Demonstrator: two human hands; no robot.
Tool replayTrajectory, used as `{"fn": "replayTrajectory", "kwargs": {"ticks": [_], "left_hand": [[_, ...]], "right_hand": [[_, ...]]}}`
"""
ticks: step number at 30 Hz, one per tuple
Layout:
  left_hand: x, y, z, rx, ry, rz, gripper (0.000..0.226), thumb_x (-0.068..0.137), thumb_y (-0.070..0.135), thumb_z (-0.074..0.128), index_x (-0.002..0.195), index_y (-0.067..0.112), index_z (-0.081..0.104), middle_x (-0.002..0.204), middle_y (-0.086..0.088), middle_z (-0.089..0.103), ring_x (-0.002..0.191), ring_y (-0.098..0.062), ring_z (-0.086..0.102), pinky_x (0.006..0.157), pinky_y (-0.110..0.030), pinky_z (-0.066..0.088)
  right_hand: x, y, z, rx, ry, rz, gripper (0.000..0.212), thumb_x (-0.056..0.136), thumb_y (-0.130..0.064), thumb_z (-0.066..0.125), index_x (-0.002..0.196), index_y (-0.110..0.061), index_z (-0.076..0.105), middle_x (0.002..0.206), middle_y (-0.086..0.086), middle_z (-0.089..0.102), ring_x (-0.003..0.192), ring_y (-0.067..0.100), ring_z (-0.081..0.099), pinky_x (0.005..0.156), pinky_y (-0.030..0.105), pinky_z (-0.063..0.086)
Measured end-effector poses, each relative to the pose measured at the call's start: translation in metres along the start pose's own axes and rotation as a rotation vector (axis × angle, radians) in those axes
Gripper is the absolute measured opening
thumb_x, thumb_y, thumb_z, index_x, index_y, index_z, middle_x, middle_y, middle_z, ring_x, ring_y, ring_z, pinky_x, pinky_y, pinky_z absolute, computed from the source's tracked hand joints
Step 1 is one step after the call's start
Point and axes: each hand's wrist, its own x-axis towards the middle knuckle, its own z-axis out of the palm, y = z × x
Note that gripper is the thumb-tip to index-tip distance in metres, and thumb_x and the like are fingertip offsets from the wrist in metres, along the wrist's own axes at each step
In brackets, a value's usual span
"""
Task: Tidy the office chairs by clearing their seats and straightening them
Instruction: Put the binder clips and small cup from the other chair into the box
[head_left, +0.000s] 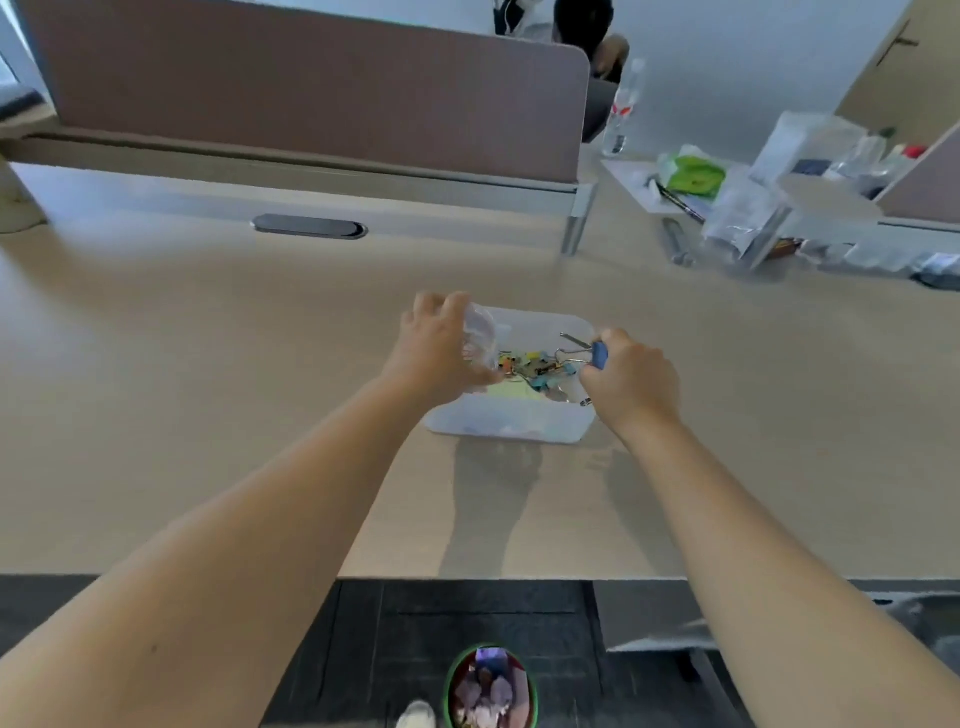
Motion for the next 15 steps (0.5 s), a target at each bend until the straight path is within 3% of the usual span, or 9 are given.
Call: {"fn": "replayTrajectory", "kwargs": {"ticks": [3,9,13,15], "left_hand": [[0.040,0.010,0.015,0.086,-0.107,0.045,0.090,0.075,0.032,0.074,0.145,0.016,0.020,0.145,-0.014,0.026,0.134,-0.033,0.027,0.111,-0.038,0.029],[0.086,-0.001,0.047,0.254,-0.304,0.027,0.102,0.075,0.041,0.071,0.148,0.015,0.005,0.152,-0.016,0.017,0.137,-0.036,0.022,0.111,-0.043,0.030],[0.099,-0.010,0.049,0.220,-0.286,0.041,0.082,0.082,0.038,0.063,0.146,0.015,0.018,0.154,-0.013,0.016,0.140,-0.034,0.019,0.113,-0.043,0.026],[0.104,-0.012,0.045,0.200,-0.247,0.055,0.071,0.086,0.035,0.059,0.145,0.014,0.024,0.153,-0.012,0.021,0.140,-0.032,0.020,0.113,-0.042,0.026]], "right_hand": [[0.027,0.010,0.006,0.017,-0.002,0.059,0.024,0.085,-0.011,0.050,0.108,-0.006,0.055,0.103,0.021,0.065,0.090,0.038,0.056,0.066,0.034,0.037],[0.073,0.010,0.037,-0.001,-0.068,0.069,0.026,0.088,-0.012,0.049,0.113,-0.007,0.052,0.107,0.017,0.064,0.081,0.031,0.048,0.066,0.030,0.033],[0.092,0.005,0.061,-0.022,-0.174,0.074,0.018,0.090,-0.012,0.048,0.106,-0.006,0.050,0.097,0.015,0.053,0.080,0.027,0.042,0.067,0.032,0.034],[0.097,0.002,0.070,-0.042,-0.237,0.048,0.026,0.088,-0.017,0.055,0.110,-0.005,0.047,0.109,0.014,0.051,0.092,0.029,0.046,0.074,0.036,0.038]]}}
